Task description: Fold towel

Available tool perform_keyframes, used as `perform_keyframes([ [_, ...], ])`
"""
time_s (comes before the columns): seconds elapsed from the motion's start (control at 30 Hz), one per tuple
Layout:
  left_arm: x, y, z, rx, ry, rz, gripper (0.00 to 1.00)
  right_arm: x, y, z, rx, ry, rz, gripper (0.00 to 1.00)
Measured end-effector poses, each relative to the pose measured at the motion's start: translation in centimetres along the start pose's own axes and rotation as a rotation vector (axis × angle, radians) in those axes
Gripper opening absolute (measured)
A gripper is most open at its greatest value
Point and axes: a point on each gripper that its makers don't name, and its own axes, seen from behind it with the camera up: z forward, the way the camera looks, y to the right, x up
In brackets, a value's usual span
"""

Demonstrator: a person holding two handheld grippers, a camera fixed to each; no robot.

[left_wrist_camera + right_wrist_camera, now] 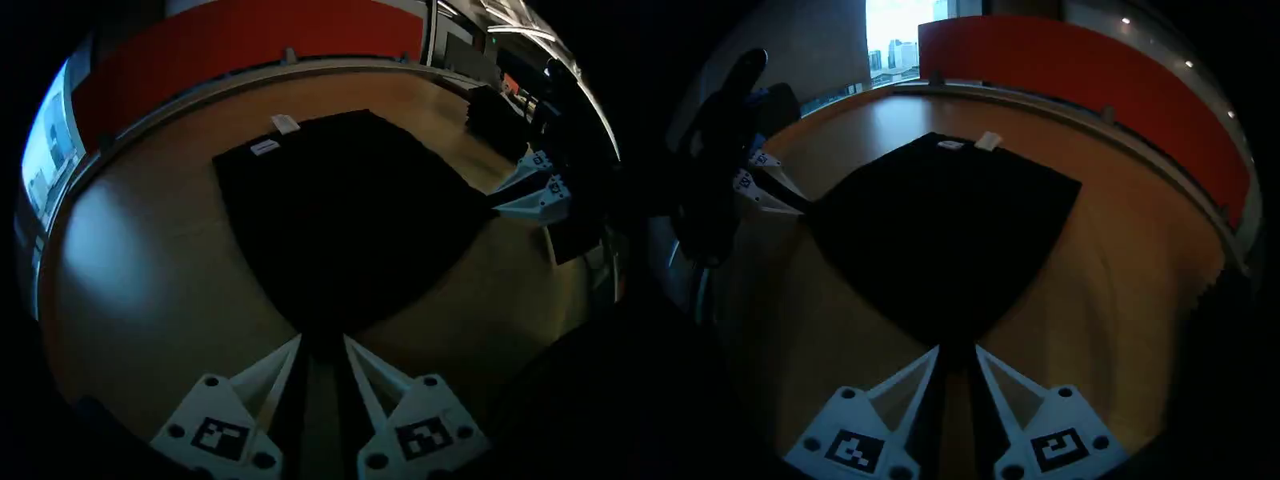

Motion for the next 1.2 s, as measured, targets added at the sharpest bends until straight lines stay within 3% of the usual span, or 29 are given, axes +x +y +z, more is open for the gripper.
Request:
perform_keyframes([
  [0.13,0.2,-0.1,0.1,0.005,-0.006,-0.013,0.13,0.3,-0.2,-0.2,0.009,0.009,0.007,0.16],
  [0.47,1.5,0.4,-1.0,-0.008,0.015,-0.043,0.11,1.9,0.2,-1.4,-0.005,0.044,0.029,0.16],
  [0.87,4.9,-0.1,-5.0,0.008,0.079,-0.085,0.11,5.6,0.4,-4.5,-0.023,0.113,0.026,0.16],
  [1.2,6.6,0.6,-8.5,-0.016,0.11,-0.13,0.12,7.7,0.0,-7.7,-0.028,0.149,0.022,0.16],
])
